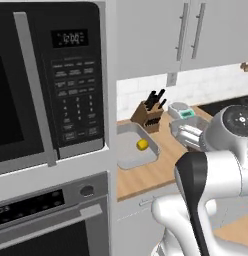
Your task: Place one lemon and one steak in each tupperware on the nearby counter, to pack two identical lunches.
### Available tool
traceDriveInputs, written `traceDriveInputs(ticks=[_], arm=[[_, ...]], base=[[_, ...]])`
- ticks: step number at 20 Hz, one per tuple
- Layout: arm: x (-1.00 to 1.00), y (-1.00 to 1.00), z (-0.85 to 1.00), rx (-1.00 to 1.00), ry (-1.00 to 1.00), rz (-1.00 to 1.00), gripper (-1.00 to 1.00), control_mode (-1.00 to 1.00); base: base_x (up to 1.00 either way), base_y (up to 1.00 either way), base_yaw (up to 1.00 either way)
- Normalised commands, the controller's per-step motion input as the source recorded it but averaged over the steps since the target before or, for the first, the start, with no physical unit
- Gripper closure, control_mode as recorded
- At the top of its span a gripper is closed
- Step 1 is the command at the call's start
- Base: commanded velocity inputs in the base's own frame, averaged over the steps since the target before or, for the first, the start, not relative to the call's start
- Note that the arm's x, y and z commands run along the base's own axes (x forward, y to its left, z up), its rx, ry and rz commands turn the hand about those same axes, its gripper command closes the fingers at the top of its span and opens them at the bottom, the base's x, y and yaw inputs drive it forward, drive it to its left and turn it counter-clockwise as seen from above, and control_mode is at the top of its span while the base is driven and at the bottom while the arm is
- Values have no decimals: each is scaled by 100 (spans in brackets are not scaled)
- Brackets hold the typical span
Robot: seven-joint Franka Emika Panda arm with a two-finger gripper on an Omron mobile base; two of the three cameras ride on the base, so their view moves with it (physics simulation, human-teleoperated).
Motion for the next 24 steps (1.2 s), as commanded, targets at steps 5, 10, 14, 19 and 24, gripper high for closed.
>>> traceDriveInputs(ticks=[5, 10, 14, 19, 24], arm=[[0, 0, 0, 0, 0, 0, 100, 100], [29, -2, -20, 4, 15, 17, 100, -100], [83, 0, -41, 12, 34, 44, 100, -100], [96, 8, -58, 7, 18, 40, 100, -100], [83, 0, -78, 0, 1, 24, 100, -100]], base=[[100, -47, 49], [58, -40, 26], [0, 0, 0], [0, 0, 0], [0, 0, 0]])
